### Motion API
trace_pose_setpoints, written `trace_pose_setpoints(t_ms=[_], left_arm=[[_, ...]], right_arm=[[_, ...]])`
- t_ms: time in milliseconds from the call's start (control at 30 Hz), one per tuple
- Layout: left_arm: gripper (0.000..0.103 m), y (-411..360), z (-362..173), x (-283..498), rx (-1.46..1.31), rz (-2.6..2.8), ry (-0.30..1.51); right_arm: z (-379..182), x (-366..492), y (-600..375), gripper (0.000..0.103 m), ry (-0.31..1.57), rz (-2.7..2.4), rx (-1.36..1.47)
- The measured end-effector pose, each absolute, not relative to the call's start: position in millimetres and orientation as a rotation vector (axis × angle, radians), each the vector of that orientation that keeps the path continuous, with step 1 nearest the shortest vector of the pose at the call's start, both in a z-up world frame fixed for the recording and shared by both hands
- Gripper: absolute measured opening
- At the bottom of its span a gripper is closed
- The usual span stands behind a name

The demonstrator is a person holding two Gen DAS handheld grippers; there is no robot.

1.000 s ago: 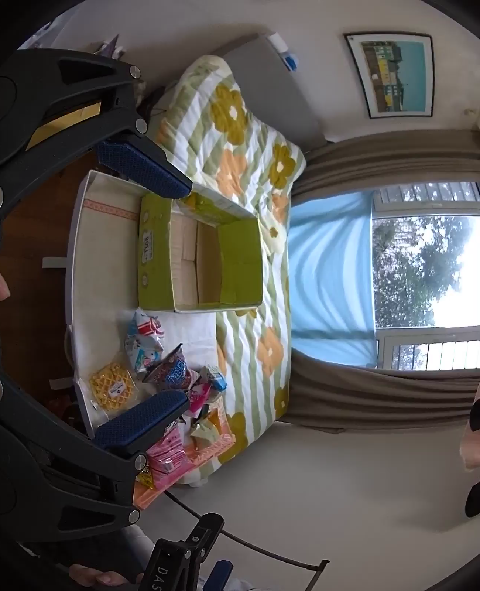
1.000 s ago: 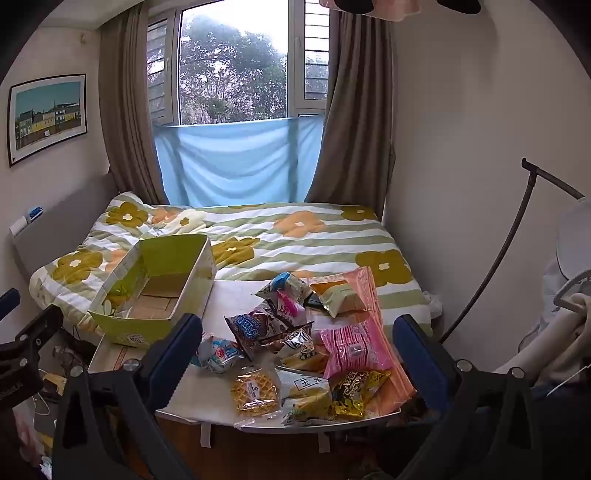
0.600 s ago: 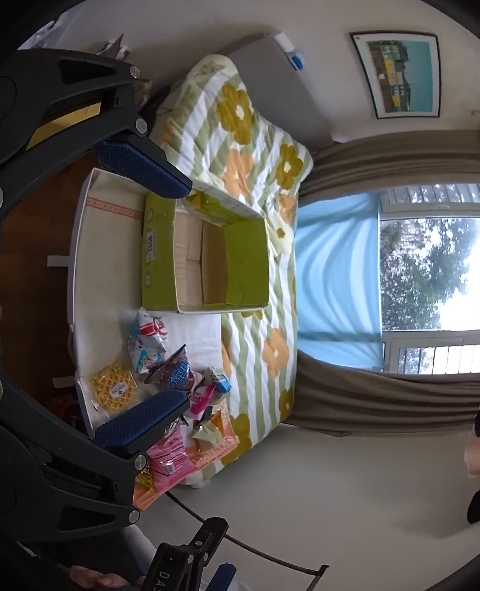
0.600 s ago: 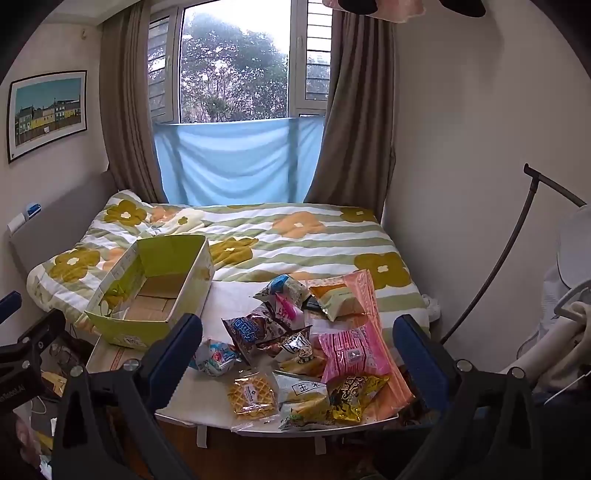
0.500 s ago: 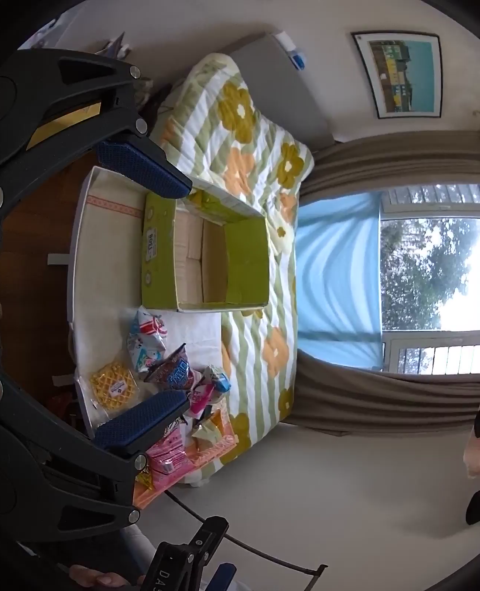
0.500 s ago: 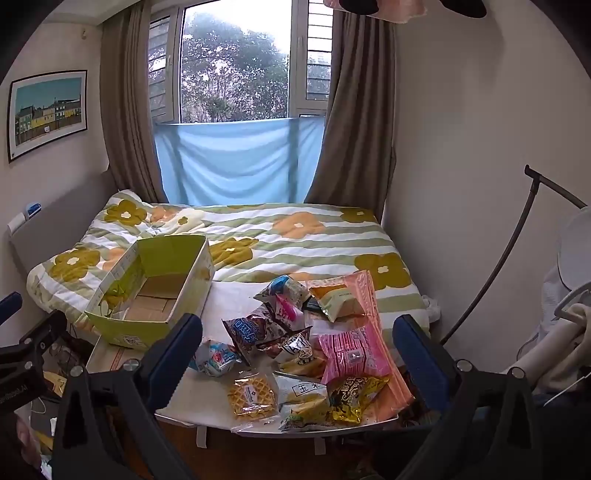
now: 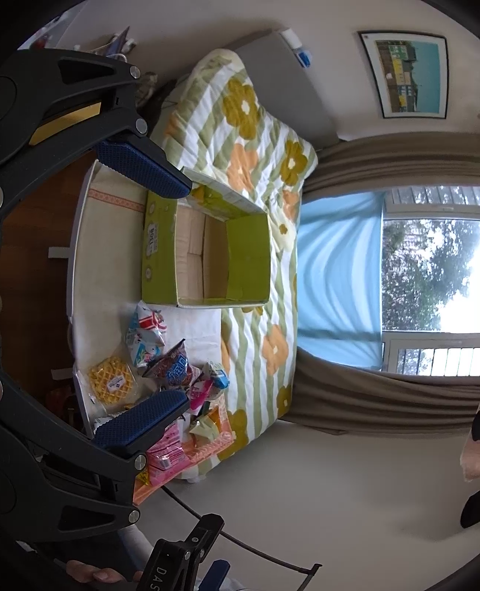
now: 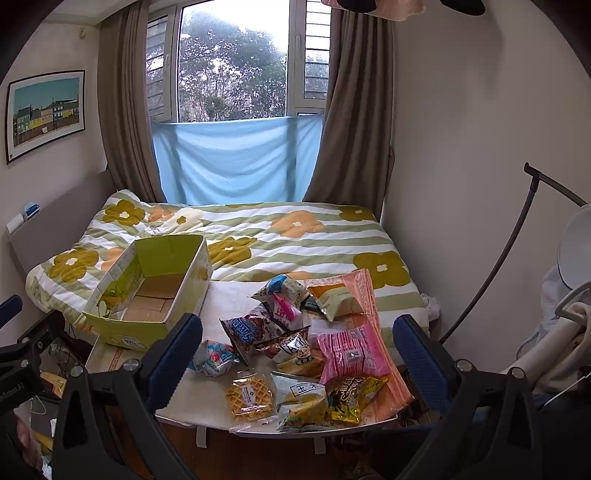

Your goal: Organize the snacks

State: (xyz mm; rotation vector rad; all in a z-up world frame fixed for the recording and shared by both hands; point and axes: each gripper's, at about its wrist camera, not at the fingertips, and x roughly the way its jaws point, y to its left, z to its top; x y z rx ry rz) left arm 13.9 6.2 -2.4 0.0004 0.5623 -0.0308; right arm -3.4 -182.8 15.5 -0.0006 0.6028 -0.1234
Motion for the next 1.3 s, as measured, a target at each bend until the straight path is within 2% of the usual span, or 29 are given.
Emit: trace_pose_setpoints(t_ms=[1300], left_arm=[[0.103, 4.5, -0.7, 12.6, -0.01, -0.042, 0.57]], right_arm=[[13.5, -1.7, -180.0, 0.103, 0.619, -0.117, 0.009]])
